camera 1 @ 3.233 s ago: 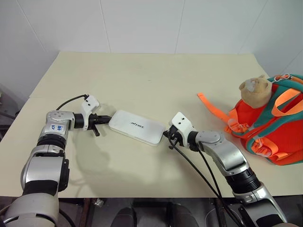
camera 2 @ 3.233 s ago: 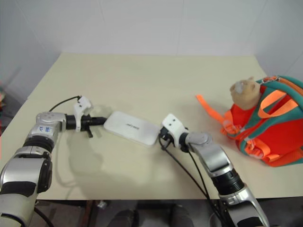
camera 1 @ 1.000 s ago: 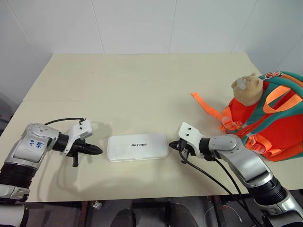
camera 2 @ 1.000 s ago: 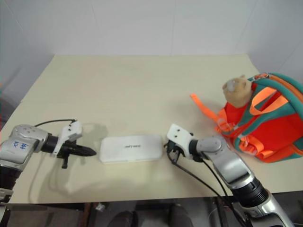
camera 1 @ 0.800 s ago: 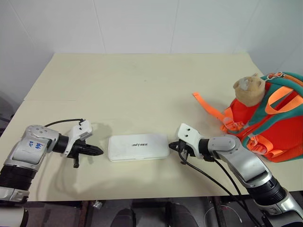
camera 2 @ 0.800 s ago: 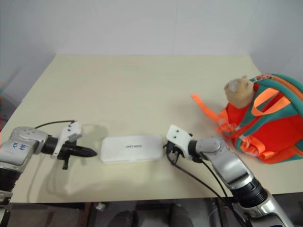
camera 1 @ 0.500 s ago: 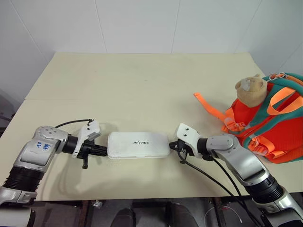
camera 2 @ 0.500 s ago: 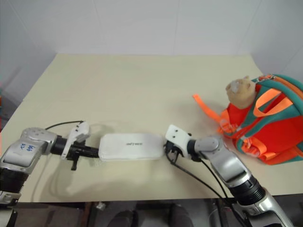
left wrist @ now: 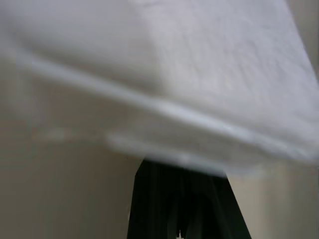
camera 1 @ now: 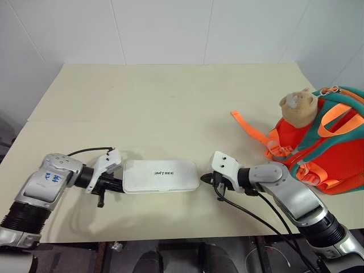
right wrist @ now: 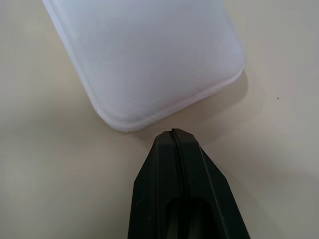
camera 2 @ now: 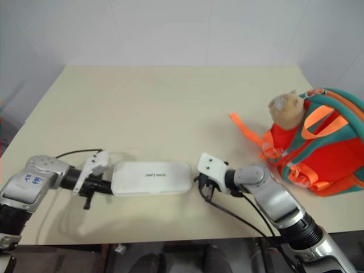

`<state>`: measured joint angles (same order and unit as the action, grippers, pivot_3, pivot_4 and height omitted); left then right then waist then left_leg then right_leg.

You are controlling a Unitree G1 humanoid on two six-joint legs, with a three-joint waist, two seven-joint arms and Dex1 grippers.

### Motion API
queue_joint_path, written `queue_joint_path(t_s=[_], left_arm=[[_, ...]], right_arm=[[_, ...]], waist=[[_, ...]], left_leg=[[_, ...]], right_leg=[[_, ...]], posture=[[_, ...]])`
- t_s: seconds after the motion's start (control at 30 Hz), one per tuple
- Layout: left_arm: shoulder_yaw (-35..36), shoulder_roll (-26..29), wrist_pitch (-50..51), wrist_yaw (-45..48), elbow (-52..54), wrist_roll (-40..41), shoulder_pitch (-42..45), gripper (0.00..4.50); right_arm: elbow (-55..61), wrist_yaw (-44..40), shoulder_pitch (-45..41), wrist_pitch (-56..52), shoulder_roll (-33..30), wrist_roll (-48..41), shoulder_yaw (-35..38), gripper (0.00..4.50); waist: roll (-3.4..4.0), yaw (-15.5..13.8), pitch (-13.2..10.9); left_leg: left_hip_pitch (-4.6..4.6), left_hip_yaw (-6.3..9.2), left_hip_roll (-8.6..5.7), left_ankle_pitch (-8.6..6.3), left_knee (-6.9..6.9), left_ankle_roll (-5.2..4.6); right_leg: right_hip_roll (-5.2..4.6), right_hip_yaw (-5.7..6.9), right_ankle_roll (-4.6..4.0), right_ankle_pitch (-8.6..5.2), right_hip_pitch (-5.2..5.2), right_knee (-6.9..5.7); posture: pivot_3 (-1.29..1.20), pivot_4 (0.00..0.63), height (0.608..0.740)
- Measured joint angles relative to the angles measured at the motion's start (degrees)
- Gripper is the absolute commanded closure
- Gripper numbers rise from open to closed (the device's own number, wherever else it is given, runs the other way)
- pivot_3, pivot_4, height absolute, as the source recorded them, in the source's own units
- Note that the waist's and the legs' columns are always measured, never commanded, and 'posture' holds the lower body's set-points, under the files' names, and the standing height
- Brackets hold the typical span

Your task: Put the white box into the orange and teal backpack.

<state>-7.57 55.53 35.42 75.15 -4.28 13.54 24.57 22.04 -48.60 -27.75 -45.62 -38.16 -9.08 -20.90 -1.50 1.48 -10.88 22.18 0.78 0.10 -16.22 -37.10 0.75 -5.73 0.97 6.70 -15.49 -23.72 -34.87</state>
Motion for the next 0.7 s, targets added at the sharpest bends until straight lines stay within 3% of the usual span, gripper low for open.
queue_joint_path(t_s=[0.4,0.7], left_arm=[[3.4,4.5,-0.1,-0.5,-1.1,0.3,-3.0,4.5],[8.7,4.5,-0.4,-2.6,-1.1,2.1,-3.6,4.5]], right_arm=[[0.0,0.0,0.3,0.0,-0.1,0.0,0.0,4.38],[0.0,0.4,0.3,-0.6,-0.9,-0.1,1.4,4.38]], waist=[[0.01,0.0,0.0],[0.01,-0.2,0.0]], left_leg=[[0.01,0.06,0.03,-0.02,0.02,0.01],[0.01,0.05,0.02,-0.02,0.0,0.01]], right_leg=[[-0.02,-0.01,0.0,0.0,-0.02,0.0],[-0.04,-0.01,0.0,0.0,-0.01,0.03]], posture=[[0.0,0.15,0.74],[0.0,0.15,0.74]])
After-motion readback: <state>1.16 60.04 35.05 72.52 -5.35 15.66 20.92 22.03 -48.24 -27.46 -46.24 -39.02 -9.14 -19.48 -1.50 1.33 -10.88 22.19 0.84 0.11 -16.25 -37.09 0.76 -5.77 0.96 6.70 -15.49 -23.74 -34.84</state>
